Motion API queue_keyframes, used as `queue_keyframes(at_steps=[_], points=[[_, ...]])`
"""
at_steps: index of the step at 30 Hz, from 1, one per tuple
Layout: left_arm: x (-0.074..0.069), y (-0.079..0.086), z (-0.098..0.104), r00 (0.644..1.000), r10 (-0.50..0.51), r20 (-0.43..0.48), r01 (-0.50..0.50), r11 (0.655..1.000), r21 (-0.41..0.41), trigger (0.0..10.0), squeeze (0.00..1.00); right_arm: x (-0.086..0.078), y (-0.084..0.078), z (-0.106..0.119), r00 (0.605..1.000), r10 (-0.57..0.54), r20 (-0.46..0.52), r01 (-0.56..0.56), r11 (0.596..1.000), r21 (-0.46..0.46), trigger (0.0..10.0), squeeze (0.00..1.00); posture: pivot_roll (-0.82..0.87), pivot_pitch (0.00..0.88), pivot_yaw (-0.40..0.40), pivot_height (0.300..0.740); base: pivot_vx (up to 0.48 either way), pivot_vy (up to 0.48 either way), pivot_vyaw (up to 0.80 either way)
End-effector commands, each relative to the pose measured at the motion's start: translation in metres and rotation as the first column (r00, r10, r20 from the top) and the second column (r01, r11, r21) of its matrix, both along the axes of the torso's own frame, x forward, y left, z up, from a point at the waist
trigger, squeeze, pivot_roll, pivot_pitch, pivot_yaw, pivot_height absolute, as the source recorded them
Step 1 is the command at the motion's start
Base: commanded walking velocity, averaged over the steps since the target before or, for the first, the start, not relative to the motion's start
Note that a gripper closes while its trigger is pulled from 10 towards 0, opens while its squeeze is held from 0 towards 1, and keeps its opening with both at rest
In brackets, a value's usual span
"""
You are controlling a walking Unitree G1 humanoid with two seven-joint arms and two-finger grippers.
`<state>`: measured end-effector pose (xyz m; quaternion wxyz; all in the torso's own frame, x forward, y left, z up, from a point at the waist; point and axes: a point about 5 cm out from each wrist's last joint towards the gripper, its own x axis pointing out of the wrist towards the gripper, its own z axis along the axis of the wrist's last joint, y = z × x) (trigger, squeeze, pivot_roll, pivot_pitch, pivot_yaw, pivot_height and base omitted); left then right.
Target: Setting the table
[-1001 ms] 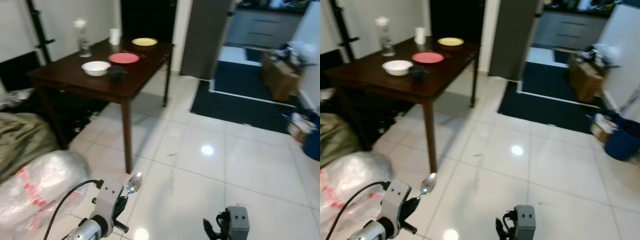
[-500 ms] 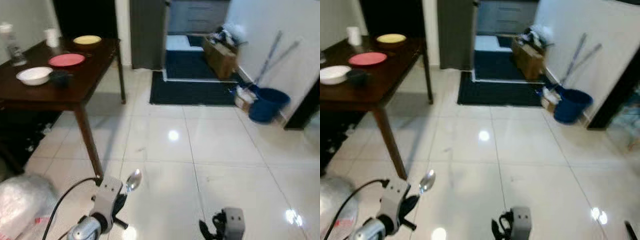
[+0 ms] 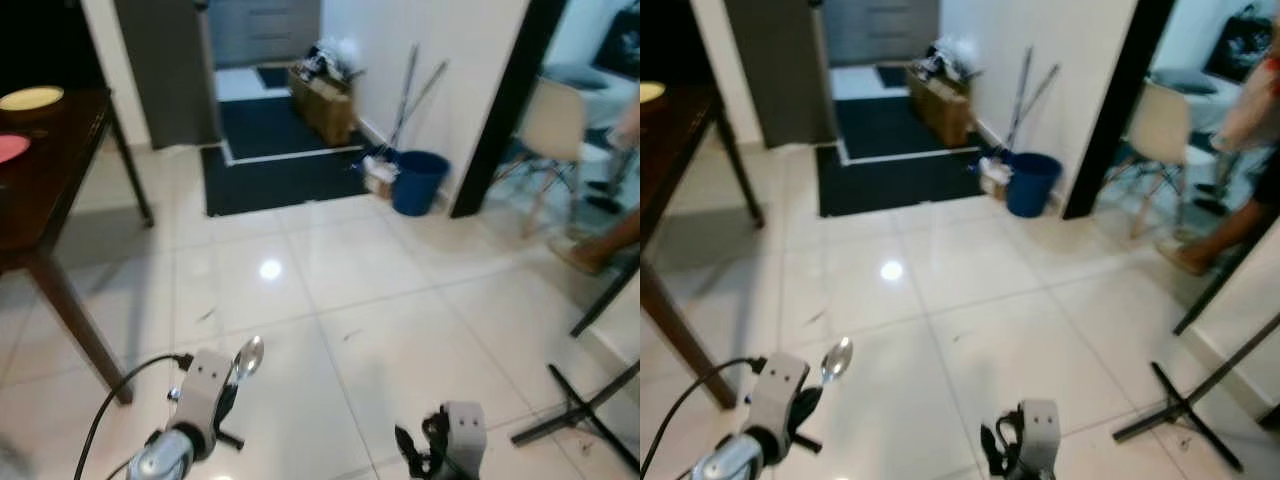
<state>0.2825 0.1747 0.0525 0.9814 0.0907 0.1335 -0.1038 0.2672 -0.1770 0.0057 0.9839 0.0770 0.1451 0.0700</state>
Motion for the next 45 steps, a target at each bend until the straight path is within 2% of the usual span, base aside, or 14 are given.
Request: queue_keyframes(at_steps=[1,2,4,6,8,11,14,17,24,27,30,32,35,45], points=[[-0.01,0.018,-0.013,0.995,0.086,-0.042,-0.084,0.995,0.05,10.0,0.0,-0.005,0.007,-0.008,0.998,0.038,-0.041,-0.038,0.999,-0.002,10.0,0.0,0.07,0.033,0.04,0.74,0.0,0.0,-0.78],[-0.014,0.028,-0.016,0.99,0.133,-0.044,-0.13,0.989,0.076,10.0,0.0,-0.004,0.009,-0.009,0.997,0.052,-0.052,-0.052,0.999,-0.003,10.0,0.0,0.09,0.035,0.029,0.74,0.0,0.0,-0.77],[-0.014,0.028,-0.016,0.99,0.133,-0.044,-0.13,0.989,0.076,10.0,0.0,-0.004,0.009,-0.009,0.997,0.052,-0.052,-0.052,0.999,-0.003,10.0,0.0,0.09,0.035,0.029,0.74,0.0,0.0,-0.77],[-0.031,0.048,-0.028,0.976,0.209,-0.061,-0.197,0.967,0.159,10.0,0.0,-0.005,0.015,-0.015,0.991,0.098,-0.093,-0.099,0.995,-0.006,10.0,0.0,0.12,0.04,0.002,0.74,0.0,0.0,0.0],[-0.046,0.06,-0.038,0.965,0.247,-0.087,-0.226,0.952,0.207,10.0,0.0,-0.007,0.019,-0.019,0.984,0.13,-0.119,-0.131,0.991,-0.003,10.0,0.0,0.14,0.044,-0.01,0.74,0.0,0.0,0.0],[-0.05,0.062,-0.041,0.961,0.259,-0.094,-0.234,0.948,0.214,10.0,0.0,-0.008,0.021,-0.02,0.983,0.138,-0.122,-0.139,0.99,-0.003,10.0,0.0,0.14,0.046,-0.013,0.74,0.0,0.0,0.0],[-0.06,0.062,-0.045,0.956,0.275,-0.102,-0.25,0.946,0.205,10.0,0.0,-0.006,0.028,-0.017,0.981,0.165,-0.105,-0.164,0.986,0.014,10.0,0.0,0.17,0.052,-0.033,0.74,0.0,0.0,0.0],[-0.059,0.058,-0.044,0.958,0.27,-0.091,-0.25,0.949,0.192,10.0,0.0,-0.004,0.03,-0.015,0.981,0.171,-0.09,-0.169,0.985,0.023,10.0,0.0,0.17,0.052,-0.035,0.74,0.0,0.0,0.0],[-0.044,0.048,-0.029,0.971,0.24,-0.004,-0.236,0.958,0.166,10.0,0.0,0.003,0.03,-0.004,0.987,0.162,-0.02,-0.161,0.986,0.042,10.0,0.0,0.15,0.054,-0.028,0.74,0.0,0.0,0.0],[-0.03,0.033,-0.013,0.982,0.17,0.077,-0.18,0.972,0.153,10.0,0.0,0.004,0.025,-0.001,0.991,0.135,0.001,-0.135,0.99,0.043,10.0,0.0,0.13,0.055,-0.017,0.74,0.181,0.0,0.0],[-0.027,0.028,-0.009,0.984,0.149,0.095,-0.162,0.975,0.15,10.0,0.0,0.004,0.023,-0.001,0.992,0.13,0.0,-0.13,0.991,0.042,10.0,0.0,0.13,0.055,-0.014,0.74,0.309,0.0,0.0],[-0.021,0.019,-0.003,0.985,0.12,0.12,-0.135,0.982,0.134,10.0,0.0,0.001,0.021,-0.003,0.993,0.121,-0.004,-0.121,0.992,0.042,10.0,0.0,0.12,0.056,-0.007,0.74,0.405,0.0,0.0],[-0.018,0.014,0.001,0.986,0.102,0.134,-0.118,0.986,0.121,10.0,0.0,-0.002,0.019,-0.005,0.994,0.111,-0.01,-0.11,0.993,0.042,10.0,0.0,0.11,0.058,0.0,0.74,0.48,0.0,0.0],[-0.015,0.011,0.003,0.987,0.077,0.138,-0.094,0.988,0.121,10.0,0.0,-0.005,0.015,-0.007,0.996,0.088,-0.017,-0.088,0.995,0.042,10.0,0.0,0.1,0.058,0.015,0.74,0.48,0.0,0.0]])
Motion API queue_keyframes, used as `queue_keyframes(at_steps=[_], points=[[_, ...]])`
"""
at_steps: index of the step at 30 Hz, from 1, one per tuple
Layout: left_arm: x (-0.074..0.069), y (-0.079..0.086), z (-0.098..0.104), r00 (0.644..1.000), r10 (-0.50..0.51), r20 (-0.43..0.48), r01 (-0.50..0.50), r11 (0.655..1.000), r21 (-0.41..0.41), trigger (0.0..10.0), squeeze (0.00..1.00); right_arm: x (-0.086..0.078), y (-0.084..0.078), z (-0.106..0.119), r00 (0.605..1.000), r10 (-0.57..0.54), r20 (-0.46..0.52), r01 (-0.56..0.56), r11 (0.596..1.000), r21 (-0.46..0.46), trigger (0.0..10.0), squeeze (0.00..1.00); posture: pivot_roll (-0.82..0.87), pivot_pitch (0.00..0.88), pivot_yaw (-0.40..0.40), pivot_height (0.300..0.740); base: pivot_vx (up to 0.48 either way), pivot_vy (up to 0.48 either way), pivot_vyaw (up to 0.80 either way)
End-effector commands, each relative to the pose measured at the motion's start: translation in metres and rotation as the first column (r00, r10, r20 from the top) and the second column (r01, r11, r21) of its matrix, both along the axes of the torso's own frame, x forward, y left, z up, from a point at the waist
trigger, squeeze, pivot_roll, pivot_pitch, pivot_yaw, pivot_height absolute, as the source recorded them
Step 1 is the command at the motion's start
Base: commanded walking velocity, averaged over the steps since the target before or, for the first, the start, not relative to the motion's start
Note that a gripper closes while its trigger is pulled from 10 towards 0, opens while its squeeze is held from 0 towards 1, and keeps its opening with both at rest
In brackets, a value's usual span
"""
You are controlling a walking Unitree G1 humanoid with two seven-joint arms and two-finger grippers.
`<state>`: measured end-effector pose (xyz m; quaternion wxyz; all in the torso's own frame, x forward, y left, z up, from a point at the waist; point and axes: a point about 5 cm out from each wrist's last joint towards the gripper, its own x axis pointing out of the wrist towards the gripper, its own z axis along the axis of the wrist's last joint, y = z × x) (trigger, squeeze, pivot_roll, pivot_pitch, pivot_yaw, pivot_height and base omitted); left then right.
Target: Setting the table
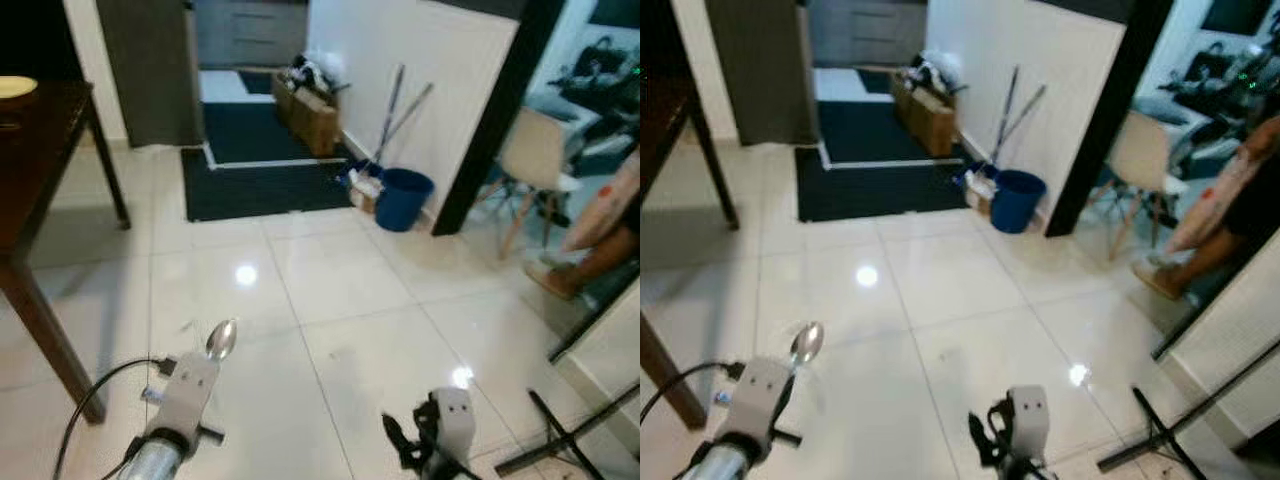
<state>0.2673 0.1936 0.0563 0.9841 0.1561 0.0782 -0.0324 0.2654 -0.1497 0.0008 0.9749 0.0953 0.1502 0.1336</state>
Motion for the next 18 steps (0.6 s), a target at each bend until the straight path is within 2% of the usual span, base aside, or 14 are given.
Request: queue_keyframes(at_steps=[1,18], points=[[0.0007,-0.008,-0.0009,1.0,-0.03,-0.004,0.03,1.0,-0.006,10.0,0.0,-0.0029,-0.0121,-0.0027,0.999,-0.036,-0.013,0.036,0.999,-0.015,10.0,0.0,0.1,0.057,0.017,0.74,0.48,0.0,0.0],[0.002,-0.0137,-0.0024,0.997,-0.071,-0.014,0.071,0.997,-0.008,10.0,0.0,-0.0055,-0.018,-0.0034,0.997,-0.081,-0.017,0.081,0.997,0.003,10.0,0.0,0.08,0.051,0.033,0.74,0.48,0.0,0.0]])
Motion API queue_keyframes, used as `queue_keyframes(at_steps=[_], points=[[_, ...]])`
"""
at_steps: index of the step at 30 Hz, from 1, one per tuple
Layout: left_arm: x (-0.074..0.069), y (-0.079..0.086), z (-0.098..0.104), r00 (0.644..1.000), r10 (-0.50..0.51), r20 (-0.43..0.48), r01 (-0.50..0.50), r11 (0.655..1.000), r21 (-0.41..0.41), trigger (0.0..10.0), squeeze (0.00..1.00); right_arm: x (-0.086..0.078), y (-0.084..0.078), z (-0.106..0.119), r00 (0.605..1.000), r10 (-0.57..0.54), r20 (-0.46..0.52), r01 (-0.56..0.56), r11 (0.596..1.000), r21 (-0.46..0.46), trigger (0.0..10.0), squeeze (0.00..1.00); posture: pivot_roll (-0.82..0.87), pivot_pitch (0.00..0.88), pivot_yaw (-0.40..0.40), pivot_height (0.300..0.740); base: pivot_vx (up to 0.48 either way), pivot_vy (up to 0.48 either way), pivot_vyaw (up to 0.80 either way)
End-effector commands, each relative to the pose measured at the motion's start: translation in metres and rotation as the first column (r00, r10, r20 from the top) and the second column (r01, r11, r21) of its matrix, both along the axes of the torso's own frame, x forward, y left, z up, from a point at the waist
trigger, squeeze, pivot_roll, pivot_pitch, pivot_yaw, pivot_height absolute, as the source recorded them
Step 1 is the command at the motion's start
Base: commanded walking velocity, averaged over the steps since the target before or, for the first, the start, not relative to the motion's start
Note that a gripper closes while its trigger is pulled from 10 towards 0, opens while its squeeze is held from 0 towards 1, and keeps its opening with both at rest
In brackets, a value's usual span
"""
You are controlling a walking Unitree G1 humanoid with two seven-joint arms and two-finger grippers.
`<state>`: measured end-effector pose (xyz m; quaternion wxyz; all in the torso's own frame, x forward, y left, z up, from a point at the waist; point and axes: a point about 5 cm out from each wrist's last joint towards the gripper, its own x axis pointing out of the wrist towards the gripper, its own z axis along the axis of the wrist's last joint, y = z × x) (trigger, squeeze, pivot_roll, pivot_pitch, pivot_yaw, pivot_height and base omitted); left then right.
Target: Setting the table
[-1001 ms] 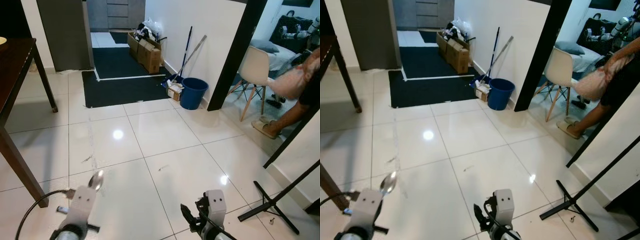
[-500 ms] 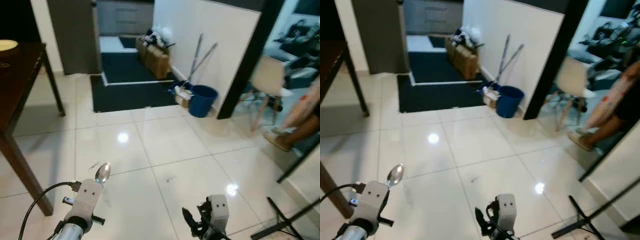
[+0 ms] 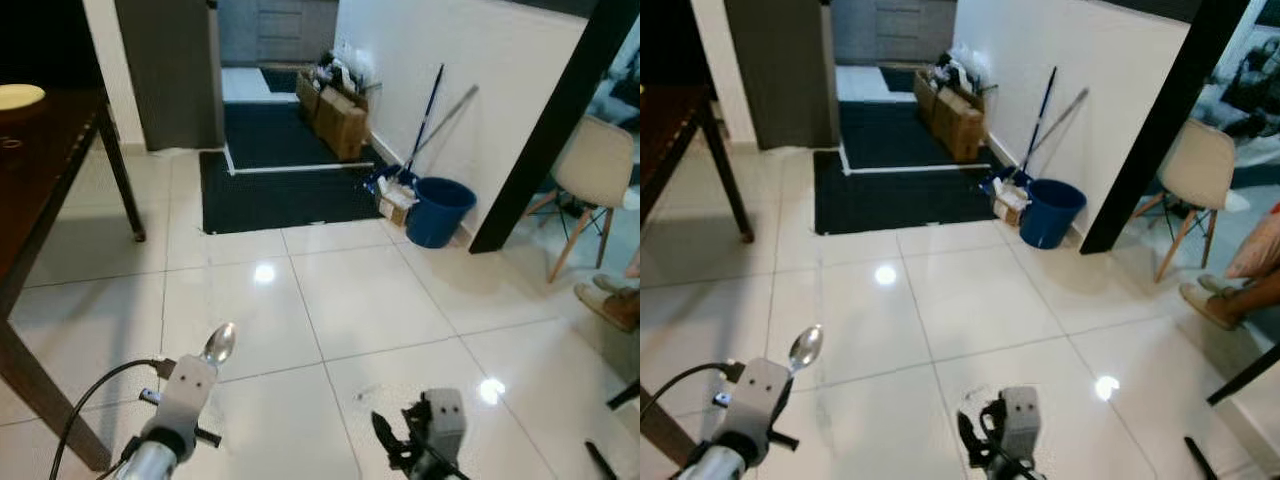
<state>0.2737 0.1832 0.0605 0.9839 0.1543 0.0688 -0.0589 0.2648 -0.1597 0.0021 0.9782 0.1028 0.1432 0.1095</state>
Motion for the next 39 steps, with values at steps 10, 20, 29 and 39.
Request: queue_keyframes(at_steps=[10,20,29,39], points=[[-0.0014,-0.0071,-0.0064,0.999,-0.037,-0.024,0.037,0.999,0.0,10.0,0.0,-0.0053,-0.0085,-0.0051,0.999,-0.035,-0.026,0.035,0.999,-0.005,10.0,0.0,0.08,0.046,0.039,0.74,0.452,0.0,0.0],[0.0003,-0.0078,-0.0076,0.999,-0.042,-0.03,0.042,0.999,0.001,10.0,0.0,-0.0065,-0.0099,-0.0055,0.999,-0.042,-0.025,0.042,0.999,-0.005,10.0,0.0,0.07,0.045,0.044,0.74,0.472,0.0,0.0],[0.0001,-0.0069,-0.0082,0.999,-0.038,-0.033,0.038,0.999,0.002,10.0,0.0,-0.0076,-0.0103,-0.0062,0.999,-0.044,-0.028,0.044,0.999,-0.004,10.0,0.0,0.07,0.046,0.044,0.74,0.48,0.0,0.0],[0.0003,-0.0062,-0.0086,0.999,-0.038,-0.033,0.038,0.999,0.0,10.0,0.0,-0.0069,-0.0061,-0.0036,1.0,-0.023,-0.012,0.023,1.0,0.009,10.0,0.0,0.07,0.051,0.043,0.74,0.48,0.0,0.0]])
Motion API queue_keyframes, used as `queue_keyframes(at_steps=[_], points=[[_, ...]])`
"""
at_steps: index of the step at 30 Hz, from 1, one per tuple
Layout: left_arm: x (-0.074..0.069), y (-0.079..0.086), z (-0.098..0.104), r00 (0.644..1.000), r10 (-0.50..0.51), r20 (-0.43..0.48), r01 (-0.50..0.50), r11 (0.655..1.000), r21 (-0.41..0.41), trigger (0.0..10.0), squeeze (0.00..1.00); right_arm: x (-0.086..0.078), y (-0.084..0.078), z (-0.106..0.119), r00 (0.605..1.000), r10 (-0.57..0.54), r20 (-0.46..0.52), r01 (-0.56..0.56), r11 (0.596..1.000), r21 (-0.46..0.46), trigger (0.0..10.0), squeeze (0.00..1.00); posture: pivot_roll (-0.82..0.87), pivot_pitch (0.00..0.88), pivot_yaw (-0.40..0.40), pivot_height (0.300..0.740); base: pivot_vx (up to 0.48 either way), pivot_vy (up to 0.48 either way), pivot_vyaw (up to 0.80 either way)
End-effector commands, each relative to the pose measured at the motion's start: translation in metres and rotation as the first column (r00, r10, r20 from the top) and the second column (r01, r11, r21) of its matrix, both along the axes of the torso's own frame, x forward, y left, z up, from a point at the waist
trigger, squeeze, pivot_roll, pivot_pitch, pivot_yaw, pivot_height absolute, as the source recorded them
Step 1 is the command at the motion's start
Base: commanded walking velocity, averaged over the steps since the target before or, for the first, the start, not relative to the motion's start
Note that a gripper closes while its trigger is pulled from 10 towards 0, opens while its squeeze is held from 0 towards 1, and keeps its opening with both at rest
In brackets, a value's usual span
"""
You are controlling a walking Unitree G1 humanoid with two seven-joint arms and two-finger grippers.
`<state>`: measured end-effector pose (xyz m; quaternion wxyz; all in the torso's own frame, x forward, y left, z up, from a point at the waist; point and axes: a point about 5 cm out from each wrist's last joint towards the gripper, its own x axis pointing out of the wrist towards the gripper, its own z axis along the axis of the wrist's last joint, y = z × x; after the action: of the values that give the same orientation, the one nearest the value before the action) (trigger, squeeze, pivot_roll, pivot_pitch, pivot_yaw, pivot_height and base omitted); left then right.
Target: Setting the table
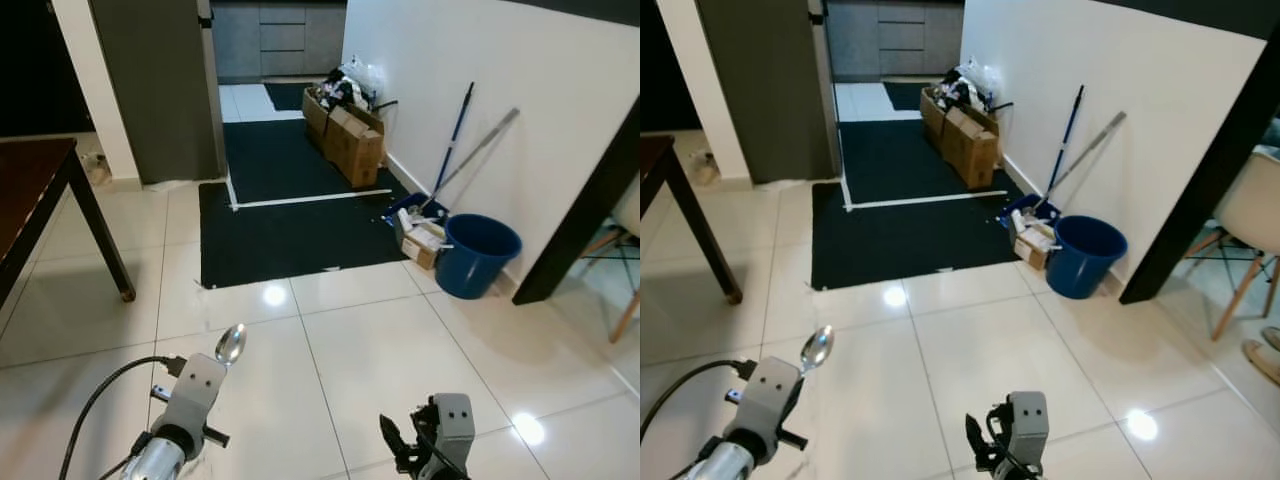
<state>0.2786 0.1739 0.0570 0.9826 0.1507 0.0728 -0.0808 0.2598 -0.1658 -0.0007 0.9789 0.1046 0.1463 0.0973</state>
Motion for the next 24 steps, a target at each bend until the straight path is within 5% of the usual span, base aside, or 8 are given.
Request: queue_keyframes(at_steps=[1,16,24], points=[[-0.0046,0.0031,-0.0051,1.0,0.003,-0.018,-0.003,1.0,0.01,10.0,0.0,-0.0019,0.0004,-0.0006,1.0,0.003,0.0,-0.003,1.0,0.007,10.0,0.0,0.07,0.051,0.043,0.74,0.48,0.0,0.0],[-0.0045,0.0027,-0.0049,1.0,0.002,-0.017,-0.002,1.0,0.008,10.0,0.0,-0.0024,0.0036,0.0006,1.0,0.023,0.011,-0.023,1.0,0.006,10.0,0.0,0.07,0.054,0.044,0.74,0.48,0.0,0.69],[-0.0039,0.0024,-0.0049,1.0,0.0,-0.016,0.0,1.0,0.007,10.0,0.0,-0.002,0.0033,0.002,1.0,0.021,0.018,-0.021,0.999,0.025,10.0,0.0,0.07,0.053,0.044,0.74,0.48,0.0,0.0]])
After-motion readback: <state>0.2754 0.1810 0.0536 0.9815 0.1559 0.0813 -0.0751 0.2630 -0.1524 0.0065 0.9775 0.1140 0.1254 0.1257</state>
